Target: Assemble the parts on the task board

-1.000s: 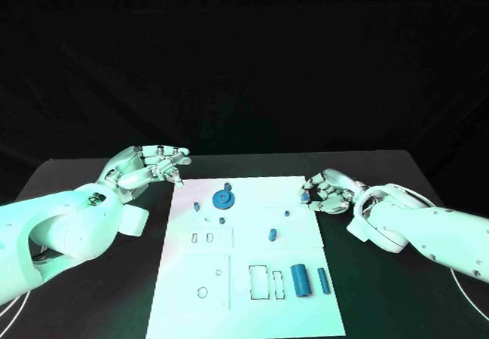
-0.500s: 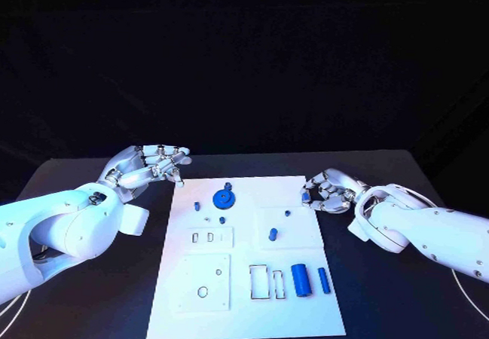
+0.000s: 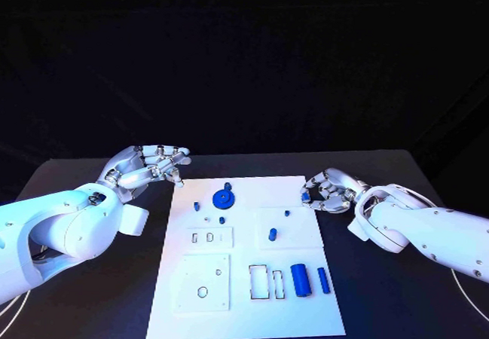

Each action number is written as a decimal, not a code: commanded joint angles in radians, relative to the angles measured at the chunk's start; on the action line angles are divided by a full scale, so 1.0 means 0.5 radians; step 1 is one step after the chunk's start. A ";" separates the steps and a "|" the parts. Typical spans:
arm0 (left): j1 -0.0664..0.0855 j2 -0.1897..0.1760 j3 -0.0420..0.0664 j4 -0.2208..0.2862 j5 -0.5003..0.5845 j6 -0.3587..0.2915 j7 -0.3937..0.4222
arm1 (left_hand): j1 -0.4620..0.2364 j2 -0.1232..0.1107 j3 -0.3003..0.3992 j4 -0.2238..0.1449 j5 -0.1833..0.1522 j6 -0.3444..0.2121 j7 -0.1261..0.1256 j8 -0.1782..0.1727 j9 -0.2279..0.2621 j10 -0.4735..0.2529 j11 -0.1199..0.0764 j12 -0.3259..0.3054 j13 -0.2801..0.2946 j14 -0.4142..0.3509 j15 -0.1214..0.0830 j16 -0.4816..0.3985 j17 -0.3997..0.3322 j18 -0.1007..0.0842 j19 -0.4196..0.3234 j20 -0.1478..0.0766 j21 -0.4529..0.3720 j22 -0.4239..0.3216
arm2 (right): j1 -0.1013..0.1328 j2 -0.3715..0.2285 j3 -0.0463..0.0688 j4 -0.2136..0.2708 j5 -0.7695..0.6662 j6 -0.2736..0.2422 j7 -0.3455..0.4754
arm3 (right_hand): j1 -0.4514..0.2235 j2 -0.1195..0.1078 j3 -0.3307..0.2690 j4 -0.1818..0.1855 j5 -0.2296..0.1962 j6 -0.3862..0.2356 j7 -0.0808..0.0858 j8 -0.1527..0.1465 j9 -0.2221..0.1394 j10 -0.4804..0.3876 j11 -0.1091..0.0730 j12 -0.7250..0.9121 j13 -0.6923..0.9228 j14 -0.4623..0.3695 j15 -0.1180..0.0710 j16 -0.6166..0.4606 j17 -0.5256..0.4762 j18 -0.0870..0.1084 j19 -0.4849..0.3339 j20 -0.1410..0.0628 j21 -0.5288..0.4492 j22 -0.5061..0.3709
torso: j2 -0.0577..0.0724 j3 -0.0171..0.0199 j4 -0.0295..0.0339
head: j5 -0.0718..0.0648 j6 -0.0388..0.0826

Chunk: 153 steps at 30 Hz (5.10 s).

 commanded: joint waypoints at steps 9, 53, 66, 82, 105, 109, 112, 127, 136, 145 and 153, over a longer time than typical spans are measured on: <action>0.002 0.000 0.001 0.003 -0.010 0.039 0.016 | -0.005 -0.012 0.014 0.003 -0.006 -0.002 0.007 -0.005 0.004 -0.001 0.002 -0.006 0.001 -0.015 0.002 0.010 0.001 0.028 -0.017 0.008 0.012 0.005 | -0.002 0.003 0.000 -0.003 0.005 -0.008 0.039 | 0.019 0.041 0.064 -0.017 -0.075 0.140 -0.058 0.131 0.042 0.047 -0.054 0.029 0.335 0.206 -0.047 0.017 0.520 -0.028 0.079 -0.037 0.022 0.337 | 0.001 -0.0001 0.001 | -0.001 0.000; 0.002 0.044 0.000 -0.031 0.009 0.035 0.007 | -0.007 -0.012 0.021 0.005 -0.005 -0.002 0.007 -0.004 0.005 -0.001 0.003 -0.005 0.002 -0.016 0.002 0.010 0.000 0.028 -0.021 0.008 0.018 0.008 | 0.067 0.193 0.001 0.619 -0.399 -0.351 -0.353 | -0.120 0.121 0.148 0.059 -0.186 0.077 -0.118 0.367 0.124 0.055 -0.111 0.018 0.335 0.202 -0.101 0.007 0.502 -0.049 0.126 -0.096 0.097 0.405 | -0.050 -0.0253 -0.004 | 0.056 -0.020; 0.001 0.086 0.000 -0.043 0.025 0.040 0.013 | -0.022 -0.011 0.021 0.012 -0.008 -0.002 0.008 -0.003 0.005 0.000 0.004 -0.004 0.003 -0.014 0.004 0.012 0.001 0.028 -0.025 0.010 0.022 0.010 | -0.062 0.446 -0.014 0.587 -0.620 -0.337 -0.521 | -0.107 0.115 0.159 0.046 -0.152 0.075 -0.119 0.380 0.126 0.053 -0.112 0.015 0.333 0.199 -0.101 0.001 0.491 -0.050 0.128 -0.096 0.100 0.408 | -0.064 -0.0366 -0.006 | 0.125 -0.073; 0.001 0.093 0.000 -0.044 0.026 0.053 0.011 | -0.022 -0.011 0.021 0.012 -0.008 -0.002 0.008 -0.003 0.005 0.000 0.004 -0.004 0.003 -0.014 0.004 0.012 0.001 0.028 -0.025 0.010 0.022 0.010 | -0.181 0.609 -0.020 0.446 -0.762 -0.277 -0.616 | -0.110 0.110 0.158 0.046 -0.149 0.074 -0.118 0.382 0.126 0.055 -0.111 0.017 0.335 0.198 -0.101 -0.001 0.488 -0.050 0.128 -0.096 0.099 0.407 | -0.062 -0.0329 -0.006 | 0.162 -0.098; 0.002 0.086 -0.001 -0.039 0.023 0.058 0.007 | -0.024 -0.012 0.025 0.009 -0.008 0.000 0.006 -0.002 0.007 0.001 0.002 -0.002 0.003 -0.014 0.003 0.014 0.001 0.028 -0.028 0.010 0.027 0.012 | -0.241 0.676 -0.024 0.354 -0.833 -0.259 -0.668 | -0.126 0.081 0.148 0.048 -0.146 0.068 -0.115 0.391 0.126 0.056 -0.109 0.018 0.337 0.199 -0.100 0.000 0.489 -0.050 0.128 -0.095 0.098 0.407 | -0.060 -0.0349 -0.003 | 0.173 -0.116; 0.002 0.083 -0.001 -0.037 0.021 0.057 0.006 | -0.024 -0.012 0.025 0.009 -0.008 0.000 0.006 -0.002 0.007 0.001 0.002 -0.002 0.003 -0.014 0.003 0.014 0.001 0.028 -0.028 0.010 0.027 0.012 | -0.243 0.682 -0.025 0.342 -0.833 -0.259 -0.670 | -0.130 0.077 0.147 0.049 -0.147 0.064 -0.114 0.391 0.125 0.054 -0.108 0.015 0.334 0.199 -0.100 0.000 0.489 -0.049 0.128 -0.095 0.097 0.406 | -0.060 -0.0344 -0.006 | 0.173 -0.119; 0.002 0.084 -0.001 -0.036 0.017 0.058 0.007 | -0.024 -0.012 0.025 0.009 -0.008 0.000 0.006 -0.002 0.007 0.001 0.002 -0.002 0.003 -0.014 0.003 0.014 0.001 0.028 -0.028 0.010 0.027 0.012 | -0.244 0.687 -0.026 0.333 -0.833 -0.262 -0.672 | -0.135 0.071 0.145 0.051 -0.150 0.059 -0.112 0.390 0.123 0.051 -0.107 0.012 0.332 0.198 -0.099 -0.001 0.488 -0.049 0.127 -0.094 0.096 0.406 | -0.061 -0.0348 -0.008 | 0.176 -0.119; 0.001 0.097 0.000 -0.053 0.012 0.062 0.008 | -0.024 -0.012 0.025 0.009 -0.008 0.000 0.006 -0.002 0.007 0.001 0.002 -0.002 0.003 -0.014 0.003 0.014 0.001 0.028 -0.028 0.010 0.027 0.012 | -0.246 0.689 -0.028 0.328 -0.840 -0.277 -0.678 | -0.146 0.045 0.138 0.055 -0.166 0.033 -0.101 0.386 0.116 0.042 -0.098 0.002 0.323 0.198 -0.092 -0.002 0.487 -0.048 0.126 -0.090 0.091 0.404 | -0.063 -0.0336 -0.007 | 0.169 -0.124; 0.001 0.096 0.000 -0.054 0.012 0.061 0.008 | -0.024 -0.012 0.025 0.009 -0.008 0.000 0.006 -0.002 0.007 0.001 0.002 -0.002 0.003 -0.014 0.003 0.014 0.001 0.028 -0.028 0.010 0.027 0.012 | -0.247 0.688 -0.028 0.325 -0.840 -0.260 -0.687 | -0.154 0.027 0.132 0.059 -0.177 0.009 -0.090 0.380 0.107 0.029 -0.089 -0.013 0.311 0.197 -0.084 -0.004 0.482 -0.046 0.122 -0.085 0.083 0.398 | -0.063 -0.0340 -0.008 | 0.170 -0.127; 0.001 0.095 -0.001 -0.054 0.013 0.061 0.007 | -0.024 -0.012 0.025 0.009 -0.008 0.000 0.006 -0.002 0.007 0.001 0.002 -0.002 0.003 -0.014 0.003 0.014 0.001 0.028 -0.028 0.010 0.027 0.012 | -0.247 0.688 -0.028 0.326 -0.840 -0.239 -0.686 | -0.170 0.000 0.116 0.074 -0.183 -0.041 -0.067 0.358 0.088 0.005 -0.069 -0.039 0.288 0.196 -0.068 -0.007 0.477 -0.043 0.116 -0.072 0.068 0.390 | -0.063 -0.0329 -0.009 | 0.170 -0.130; 0.001 0.094 -0.001 -0.055 0.013 0.061 0.006 | -0.024 -0.012 0.025 0.009 -0.008 0.000 0.006 -0.002 0.007 0.001 0.002 -0.002 0.003 -0.014 0.003 0.014 0.001 0.028 -0.028 0.010 0.027 0.012 | -0.247 0.687 -0.028 0.327 -0.839 -0.226 -0.687 | -0.172 -0.005 0.112 0.078 -0.185 -0.052 -0.062 0.353 0.083 -0.010 -0.064 -0.056 0.273 0.195 -0.064 -0.009 0.474 -0.042 0.113 -0.068 0.062 0.386 | -0.063 -0.0323 -0.009 | 0.166 -0.129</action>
